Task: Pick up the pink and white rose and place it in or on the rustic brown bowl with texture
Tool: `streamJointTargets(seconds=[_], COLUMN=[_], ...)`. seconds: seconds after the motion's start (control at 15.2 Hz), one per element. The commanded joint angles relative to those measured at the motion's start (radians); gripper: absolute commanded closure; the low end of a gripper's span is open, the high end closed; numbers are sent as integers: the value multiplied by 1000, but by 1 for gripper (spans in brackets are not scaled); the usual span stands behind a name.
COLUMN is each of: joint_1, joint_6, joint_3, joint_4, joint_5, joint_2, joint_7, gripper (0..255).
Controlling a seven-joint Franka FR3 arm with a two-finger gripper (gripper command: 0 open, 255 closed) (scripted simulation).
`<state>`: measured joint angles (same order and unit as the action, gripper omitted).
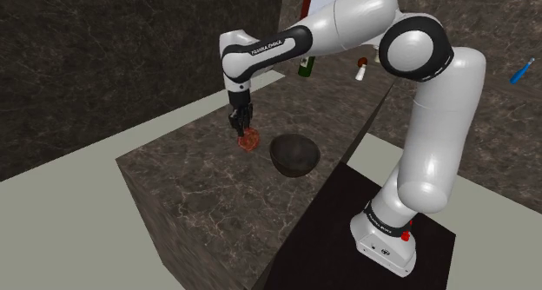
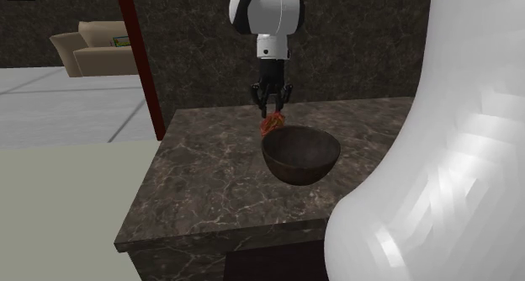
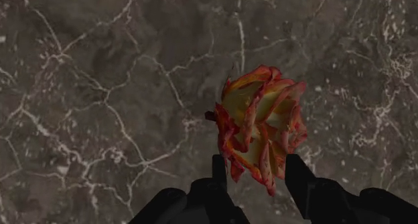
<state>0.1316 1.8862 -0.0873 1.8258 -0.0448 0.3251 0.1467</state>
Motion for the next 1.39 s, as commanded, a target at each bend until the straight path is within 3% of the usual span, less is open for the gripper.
streamJointTargets(seconds=[0.0, 1.32], joint_1=[-1, -3], joint_6=[-22, -266], joint_3=[0, -1], joint_4=[-11, -179], joint_5=[0, -4], joint_2=[-11, -87], joint_7=[0, -10], gripper=[255, 255])
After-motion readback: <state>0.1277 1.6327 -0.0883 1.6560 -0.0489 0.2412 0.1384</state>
